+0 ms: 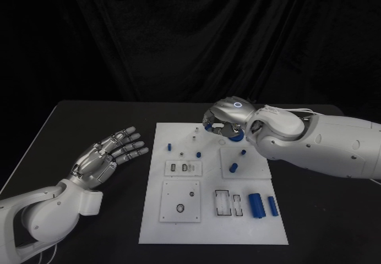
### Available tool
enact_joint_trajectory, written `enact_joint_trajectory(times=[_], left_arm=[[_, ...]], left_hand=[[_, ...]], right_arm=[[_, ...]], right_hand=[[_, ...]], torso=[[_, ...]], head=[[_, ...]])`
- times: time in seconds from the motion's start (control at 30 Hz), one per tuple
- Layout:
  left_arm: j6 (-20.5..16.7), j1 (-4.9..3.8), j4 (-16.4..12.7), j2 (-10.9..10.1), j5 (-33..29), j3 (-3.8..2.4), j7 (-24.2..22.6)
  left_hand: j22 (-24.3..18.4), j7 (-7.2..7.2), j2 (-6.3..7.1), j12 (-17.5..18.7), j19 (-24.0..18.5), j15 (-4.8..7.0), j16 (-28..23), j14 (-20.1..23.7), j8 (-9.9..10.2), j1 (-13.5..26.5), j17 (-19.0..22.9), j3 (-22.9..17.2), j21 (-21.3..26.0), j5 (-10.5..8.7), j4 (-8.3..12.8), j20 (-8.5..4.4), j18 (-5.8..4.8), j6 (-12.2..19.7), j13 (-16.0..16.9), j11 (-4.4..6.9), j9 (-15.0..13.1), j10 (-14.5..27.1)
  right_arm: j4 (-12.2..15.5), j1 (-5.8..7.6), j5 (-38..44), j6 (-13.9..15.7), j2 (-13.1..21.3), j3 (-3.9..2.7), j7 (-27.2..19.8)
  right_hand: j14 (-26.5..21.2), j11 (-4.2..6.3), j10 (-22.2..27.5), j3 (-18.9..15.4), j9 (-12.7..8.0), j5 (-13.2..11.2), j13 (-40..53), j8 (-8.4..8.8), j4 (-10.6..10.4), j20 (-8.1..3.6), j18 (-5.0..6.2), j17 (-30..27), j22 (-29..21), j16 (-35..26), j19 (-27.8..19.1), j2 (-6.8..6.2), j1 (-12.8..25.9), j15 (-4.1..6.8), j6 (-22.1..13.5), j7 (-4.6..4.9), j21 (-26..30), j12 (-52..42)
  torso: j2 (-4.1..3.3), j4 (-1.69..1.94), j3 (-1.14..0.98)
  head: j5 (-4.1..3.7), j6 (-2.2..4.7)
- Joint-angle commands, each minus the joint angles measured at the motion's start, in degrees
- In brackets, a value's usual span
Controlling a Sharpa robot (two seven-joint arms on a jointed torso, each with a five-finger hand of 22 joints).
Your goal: Assemble the parts on the task board
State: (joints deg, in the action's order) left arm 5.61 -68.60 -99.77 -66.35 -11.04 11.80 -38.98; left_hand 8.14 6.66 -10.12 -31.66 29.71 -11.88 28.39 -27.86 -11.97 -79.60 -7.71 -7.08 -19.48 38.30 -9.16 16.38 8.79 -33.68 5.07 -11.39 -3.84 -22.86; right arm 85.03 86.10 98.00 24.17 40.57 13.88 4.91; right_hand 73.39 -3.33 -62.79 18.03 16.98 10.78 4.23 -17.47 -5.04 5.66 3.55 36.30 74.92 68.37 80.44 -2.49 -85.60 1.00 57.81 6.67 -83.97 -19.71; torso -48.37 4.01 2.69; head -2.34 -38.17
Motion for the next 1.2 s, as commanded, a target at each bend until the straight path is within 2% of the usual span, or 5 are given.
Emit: enact_joint_trajectory(times=[0.03, 0.3, 0.53, 0.77, 1.2], left_arm=[[0.5, -0.11, 0.1, 0.4, 0.1, 0.0, -4.7], [0.5, -0.11, 0.3, 0.7, 0.1, 0.05, -4.7], [0.6, -0.1, 0.4, 0.8, 0.1, 0.06, -4.7], [0.7, -0.1, 0.3, 0.8, 0.1, 0.07, -4.6], [0.7, -0.1, 0.3, 0.8, 0.1, 0.07, -4.5]], left_hand=[[-0.1, 0.38, 0.11, -0.2, -0.5, -0.45, 0.3, -0.1, -0.1, 0.5, 0.0, -0.5, 0.0, -0.09, 0.1, 0.09, -0.46, 0.0, -0.1, -0.5, 0.0, 0.1], [-0.1, 0.39, 0.11, -0.2, -0.5, -0.49, 0.3, -0.1, -0.1, 0.5, 0.0, -0.6, 0.0, -0.09, 0.1, 0.09, -0.49, 0.0, -0.1, -0.52, 0.0, 0.1], [-0.1, 0.39, 0.11, -0.2, -0.5, -0.49, 0.3, -0.1, -0.1, 0.5, 0.0, -0.6, 0.0, -0.09, 0.1, 0.09, -0.49, 0.0, -0.1, -0.52, 0.0, 0.1], [-0.1, 0.43, 0.1, -0.2, -0.5, -0.54, 0.4, -0.1, -0.1, 0.5, -0.1, -0.8, 0.0, -0.08, 0.2, 0.09, -0.55, -0.1, -0.1, -0.55, 0.0, 0.0], [-0.1, 0.51, -0.01, -0.2, -0.5, -0.66, 0.5, -0.1, -0.1, 0.6, -0.1, -1.3, -0.1, -0.06, 0.3, 0.09, -0.68, -0.2, -0.1, -0.62, 0.0, 0.0]], right_arm=[[-2.4, 0.31, -3.2, 1.0, -2.2, -0.04, -0.8], [-7.4, -0.83, -3.7, -0.9, -6.3, -0.09, -1.8], [-10.5, -2.41, -3.8, -1.4, -8.3, -0.11, -2.2], [-11.3, -3.09, -3.8, -1.6, -8.8, -0.12, -2.3], [-11.9, -3.47, -3.8, -2.3, -9.1, -0.12, -1.2]], right_hand=[[0.0, -0.27, 0.0, 0.2, 0.1, -0.2, -0.1, 0.48, 0.1, 0.03, -0.16, -0.1, 1.5, -0.3, -0.3, -0.18, -0.6, -0.46, -0.5, 0.07, 0.4, 0.5], [0.0, -0.49, 0.2, 0.3, 0.2, -0.2, 0.0, 0.96, 0.0, 0.19, -0.09, 0.1, 1.2, -0.4, -0.5, -0.22, -0.6, -0.64, -0.9, 0.28, 0.6, 1.2], [-0.3, -0.77, 0.4, 0.4, 0.3, 0.0, 0.0, 1.75, 0.1, 0.42, 0.03, -0.1, 0.7, -0.6, -0.9, -0.28, -0.8, -0.88, -1.5, 0.58, 0.9, 2.1], [-0.4, -0.98, 0.7, 0.5, 0.4, 0.3, 0.1, 2.32, 0.1, 0.58, 0.12, -0.2, 0.4, -0.7, -1.2, -0.47, -0.8, -1.06, -1.9, 0.72, 1.1, 2.7], [-1.0, -1.48, 1.5, 0.7, 0.3, 0.6, 0.3, 3.69, 0.1, 0.98, 0.37, -0.7, -0.6, -1.0, -2.0, -0.68, -0.9, -1.48, -3.0, 0.93, 1.7, 4.0]], torso=[[0.05, 0.01, 0.12], [0.07, 0.01, 0.31], [-0.12, 0.32, 0.1], [-0.07, 0.18, -0.03], [0.03, 0.16, 0.1]], head=[[0.17, -0.1], [0.41, -0.17], [0.35, 0.15], [-0.03, 0.13], [-0.02, 0.0]])
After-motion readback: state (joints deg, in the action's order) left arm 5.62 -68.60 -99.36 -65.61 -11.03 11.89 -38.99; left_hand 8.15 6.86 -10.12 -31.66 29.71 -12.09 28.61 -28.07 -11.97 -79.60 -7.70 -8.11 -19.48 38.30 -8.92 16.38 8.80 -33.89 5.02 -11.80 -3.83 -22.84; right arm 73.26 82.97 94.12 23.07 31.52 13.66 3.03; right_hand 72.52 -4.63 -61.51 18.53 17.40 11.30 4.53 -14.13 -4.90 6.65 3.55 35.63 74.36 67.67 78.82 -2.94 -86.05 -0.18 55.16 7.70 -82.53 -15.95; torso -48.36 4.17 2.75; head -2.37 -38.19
